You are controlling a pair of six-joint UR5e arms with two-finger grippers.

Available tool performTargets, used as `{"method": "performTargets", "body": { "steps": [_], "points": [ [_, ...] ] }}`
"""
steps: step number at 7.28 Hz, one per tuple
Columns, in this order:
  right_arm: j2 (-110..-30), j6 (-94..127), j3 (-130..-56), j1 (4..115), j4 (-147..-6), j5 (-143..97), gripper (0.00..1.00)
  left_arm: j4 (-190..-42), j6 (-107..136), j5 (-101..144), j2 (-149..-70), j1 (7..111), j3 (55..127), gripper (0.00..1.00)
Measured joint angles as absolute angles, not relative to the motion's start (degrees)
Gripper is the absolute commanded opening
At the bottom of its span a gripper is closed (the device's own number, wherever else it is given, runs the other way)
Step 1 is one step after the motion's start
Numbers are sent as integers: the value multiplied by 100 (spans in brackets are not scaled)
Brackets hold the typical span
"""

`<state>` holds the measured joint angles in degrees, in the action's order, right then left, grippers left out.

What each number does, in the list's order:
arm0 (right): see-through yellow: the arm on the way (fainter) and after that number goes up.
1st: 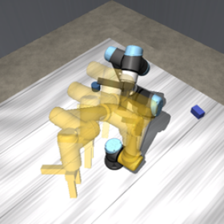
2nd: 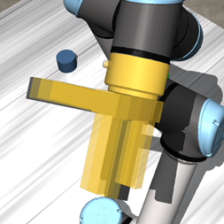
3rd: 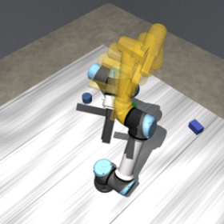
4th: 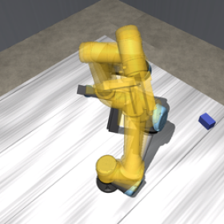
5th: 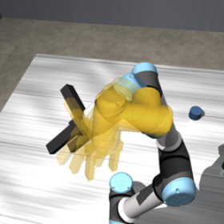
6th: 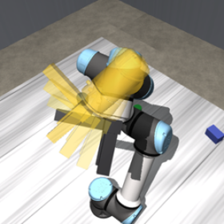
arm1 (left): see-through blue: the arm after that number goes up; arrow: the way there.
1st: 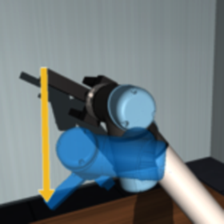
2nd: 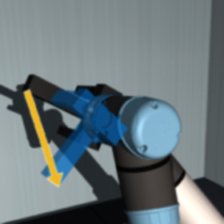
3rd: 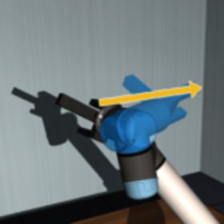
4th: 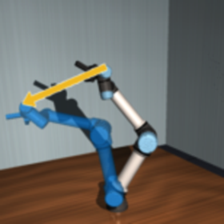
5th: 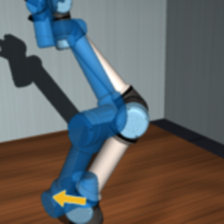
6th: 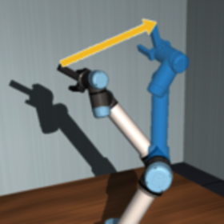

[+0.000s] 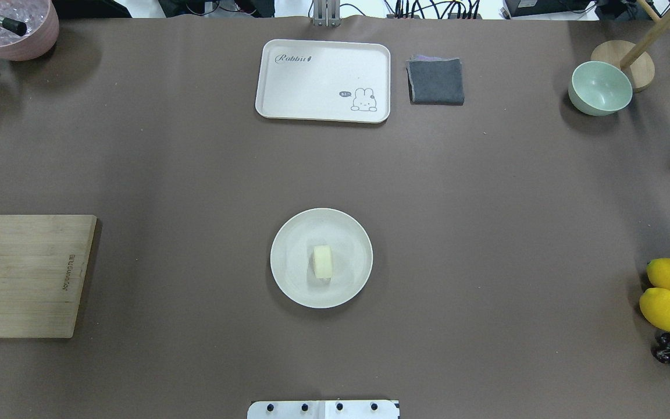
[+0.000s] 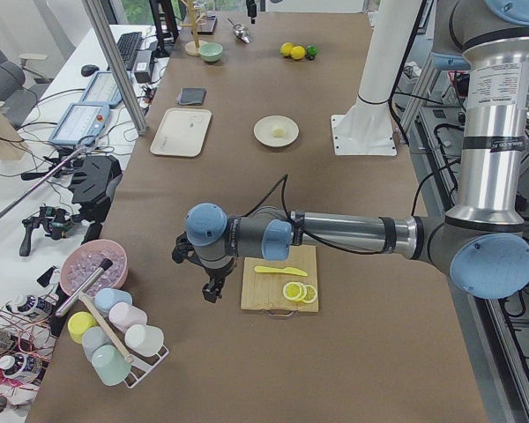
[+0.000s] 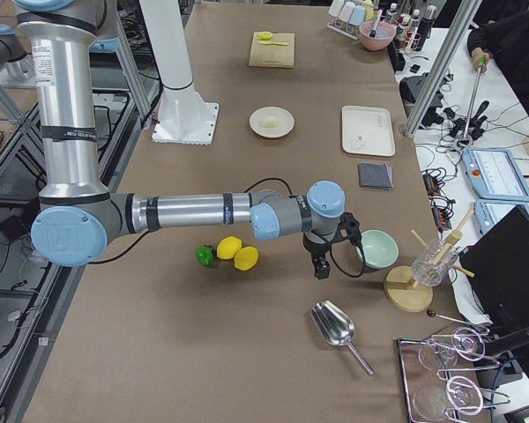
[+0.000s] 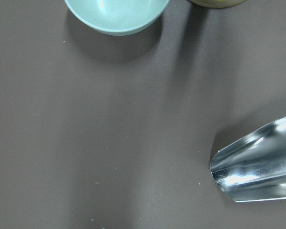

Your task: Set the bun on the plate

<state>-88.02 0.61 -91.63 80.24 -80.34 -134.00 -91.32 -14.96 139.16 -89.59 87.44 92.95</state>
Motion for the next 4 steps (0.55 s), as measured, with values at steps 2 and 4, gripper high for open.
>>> {"method": "performTargets", "body": {
  "steps": [2,4],
  "points": [
    [-8832,72,-9162,8024,-8033,-13401,100,-9138,-1285,13923,-8935,8741,9337,98],
    [-8871,94,-9196,8030,-8033,-13435,100,-9146,-1200,13945,-8937,8738,9390,98]
  ]
}}
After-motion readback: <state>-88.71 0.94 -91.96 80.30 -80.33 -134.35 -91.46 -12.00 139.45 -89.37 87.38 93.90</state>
